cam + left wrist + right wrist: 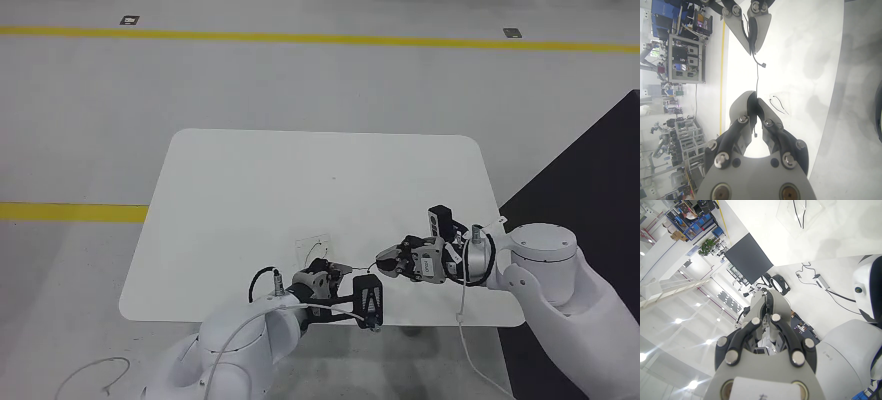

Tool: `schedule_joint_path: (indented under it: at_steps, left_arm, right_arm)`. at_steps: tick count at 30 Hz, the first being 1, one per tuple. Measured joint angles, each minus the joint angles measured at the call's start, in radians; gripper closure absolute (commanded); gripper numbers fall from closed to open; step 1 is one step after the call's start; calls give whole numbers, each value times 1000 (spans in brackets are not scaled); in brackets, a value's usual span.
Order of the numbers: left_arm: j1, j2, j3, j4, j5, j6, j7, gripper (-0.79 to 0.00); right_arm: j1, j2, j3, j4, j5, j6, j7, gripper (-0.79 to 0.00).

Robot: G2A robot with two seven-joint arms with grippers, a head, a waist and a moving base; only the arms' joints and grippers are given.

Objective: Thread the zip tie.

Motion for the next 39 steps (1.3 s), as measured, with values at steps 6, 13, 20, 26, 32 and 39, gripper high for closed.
schedule_joint_path:
  at_steps: [6,13,20,26,32,39]
  left_arm:
    - [0,0,0,0,0,0,0,0]
    - [18,-1,15,-20,96,-6,-32,0]
    - [40,-13,55,-47,228,-30,-93,0]
    - [51,-30,121,-76,306,-117,-141,0]
    - [59,-50,165,-62,390,-133,-152,0]
    - [50,-71,154,-61,414,-146,-129,0]
  right_arm:
    - [0,0,0,0,0,0,0,0]
    - [0,0,0,0,0,0,0,0]
    - [0,0,0,0,0,0,0,0]
    - [0,0,0,0,0,0,0,0]
    - [0,0,0,0,0,0,0,0]
    - [0,0,0,0,0,0,0,0]
